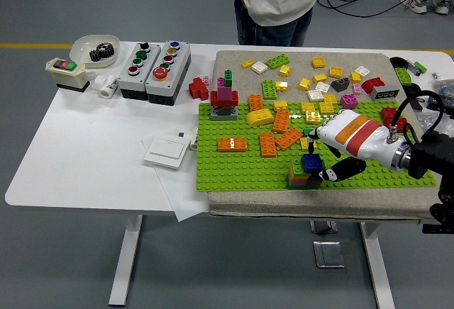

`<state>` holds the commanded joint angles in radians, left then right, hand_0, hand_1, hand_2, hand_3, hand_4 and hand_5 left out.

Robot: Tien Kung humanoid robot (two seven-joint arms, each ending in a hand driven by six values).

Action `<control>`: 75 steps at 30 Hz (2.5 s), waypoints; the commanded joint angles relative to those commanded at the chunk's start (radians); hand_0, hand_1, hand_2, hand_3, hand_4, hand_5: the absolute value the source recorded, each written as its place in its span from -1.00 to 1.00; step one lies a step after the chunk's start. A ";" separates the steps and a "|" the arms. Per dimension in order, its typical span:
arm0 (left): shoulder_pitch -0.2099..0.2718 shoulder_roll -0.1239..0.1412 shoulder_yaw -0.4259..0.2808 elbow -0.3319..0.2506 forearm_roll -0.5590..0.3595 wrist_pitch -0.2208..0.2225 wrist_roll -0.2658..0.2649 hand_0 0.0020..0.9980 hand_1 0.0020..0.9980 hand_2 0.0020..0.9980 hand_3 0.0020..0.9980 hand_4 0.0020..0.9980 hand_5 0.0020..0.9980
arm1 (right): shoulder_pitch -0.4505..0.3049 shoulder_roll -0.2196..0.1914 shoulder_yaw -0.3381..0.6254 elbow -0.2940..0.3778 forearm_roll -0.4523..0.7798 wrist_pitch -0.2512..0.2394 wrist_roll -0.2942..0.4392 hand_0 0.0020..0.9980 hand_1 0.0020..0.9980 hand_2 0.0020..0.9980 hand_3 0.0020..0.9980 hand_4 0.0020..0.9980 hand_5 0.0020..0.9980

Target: Pick up the brick,pile it on top of brick,press brick,pick up the brick,pile it on top of brick,press brick

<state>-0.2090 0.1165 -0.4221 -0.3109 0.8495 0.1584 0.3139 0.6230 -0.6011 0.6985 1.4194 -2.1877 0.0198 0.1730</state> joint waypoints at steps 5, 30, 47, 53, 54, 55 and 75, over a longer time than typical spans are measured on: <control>-0.001 0.000 0.001 0.000 -0.002 0.000 0.000 0.36 0.45 0.46 0.19 0.37 0.33 | 0.001 0.001 0.002 -0.001 0.004 0.006 0.002 -0.39 -0.65 -0.57 0.05 0.70 -0.09; -0.004 0.000 0.006 -0.002 -0.009 0.000 -0.001 0.35 0.45 0.46 0.19 0.37 0.33 | 0.001 0.010 0.019 -0.011 -0.018 0.021 0.006 -0.36 -0.63 -0.52 0.51 1.00 0.16; -0.002 0.000 0.006 0.000 -0.008 0.001 -0.004 0.35 0.45 0.46 0.19 0.37 0.33 | -0.169 -0.034 0.223 0.157 0.043 -0.059 -0.050 0.55 0.35 0.58 0.87 1.00 0.47; -0.004 0.000 0.003 0.002 -0.004 0.001 -0.005 0.35 0.45 0.46 0.19 0.37 0.33 | -0.296 -0.053 0.295 0.219 0.109 -0.150 -0.018 0.87 0.67 0.75 0.80 1.00 0.60; -0.004 0.000 0.002 0.002 -0.002 0.001 -0.005 0.35 0.45 0.46 0.19 0.37 0.33 | -0.321 -0.054 0.307 0.229 0.122 -0.158 -0.002 0.87 0.67 0.75 0.80 1.00 0.60; -0.004 -0.001 0.002 0.003 0.000 0.001 -0.005 0.35 0.45 0.46 0.19 0.37 0.33 | -0.337 -0.055 0.313 0.235 0.128 -0.163 0.008 0.87 0.67 0.75 0.80 1.00 0.60; 0.001 0.000 -0.011 0.004 0.023 -0.004 0.001 0.35 0.45 0.46 0.19 0.37 0.33 | -0.494 -0.024 0.310 0.255 0.101 -0.169 0.078 0.73 0.58 0.65 0.63 1.00 0.54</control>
<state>-0.2082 0.1166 -0.4331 -0.3074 0.8730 0.1546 0.3146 0.1289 -0.6252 1.0088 1.6748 -2.0870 -0.1487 0.2507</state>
